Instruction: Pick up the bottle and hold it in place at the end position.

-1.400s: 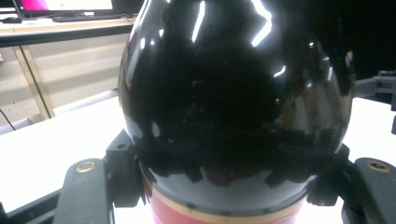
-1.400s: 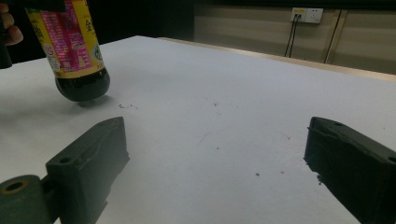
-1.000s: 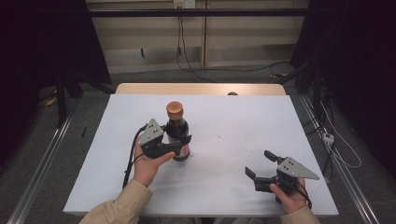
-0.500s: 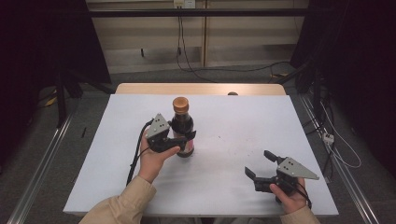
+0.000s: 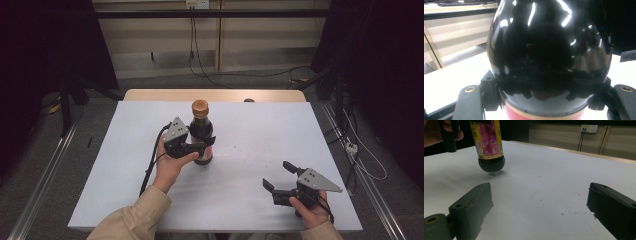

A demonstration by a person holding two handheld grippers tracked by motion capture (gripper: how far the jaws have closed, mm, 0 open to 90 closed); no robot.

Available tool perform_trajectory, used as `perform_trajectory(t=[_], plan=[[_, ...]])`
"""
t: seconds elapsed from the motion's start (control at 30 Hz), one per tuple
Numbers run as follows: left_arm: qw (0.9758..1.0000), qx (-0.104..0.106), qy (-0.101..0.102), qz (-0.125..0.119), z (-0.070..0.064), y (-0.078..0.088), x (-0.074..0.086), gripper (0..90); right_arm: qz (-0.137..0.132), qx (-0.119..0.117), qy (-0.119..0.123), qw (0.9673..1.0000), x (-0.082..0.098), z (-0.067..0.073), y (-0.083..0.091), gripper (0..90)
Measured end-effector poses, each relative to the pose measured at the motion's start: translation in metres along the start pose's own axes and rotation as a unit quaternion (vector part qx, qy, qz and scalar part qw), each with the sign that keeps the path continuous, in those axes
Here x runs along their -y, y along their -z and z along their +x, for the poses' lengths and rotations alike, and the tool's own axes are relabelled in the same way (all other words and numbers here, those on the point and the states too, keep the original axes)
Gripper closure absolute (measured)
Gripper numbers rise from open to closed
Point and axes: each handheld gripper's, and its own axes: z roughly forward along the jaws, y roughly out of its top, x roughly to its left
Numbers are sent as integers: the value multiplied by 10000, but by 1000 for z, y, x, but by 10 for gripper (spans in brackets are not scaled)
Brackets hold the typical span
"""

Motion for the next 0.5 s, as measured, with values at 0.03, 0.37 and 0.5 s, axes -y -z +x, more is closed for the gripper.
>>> perform_trajectory(t=[0.03,0.37,0.5], plan=[[10000,-5,-24,13,0,-1,0,304,1,-3,-2,10000,0,0,0,56],[10000,-18,-26,-53,3,-5,-5,305,-17,-3,4,10000,0,0,1,57],[10000,-16,-9,-39,5,-8,-6,305,-19,2,6,10000,0,0,1,57]])
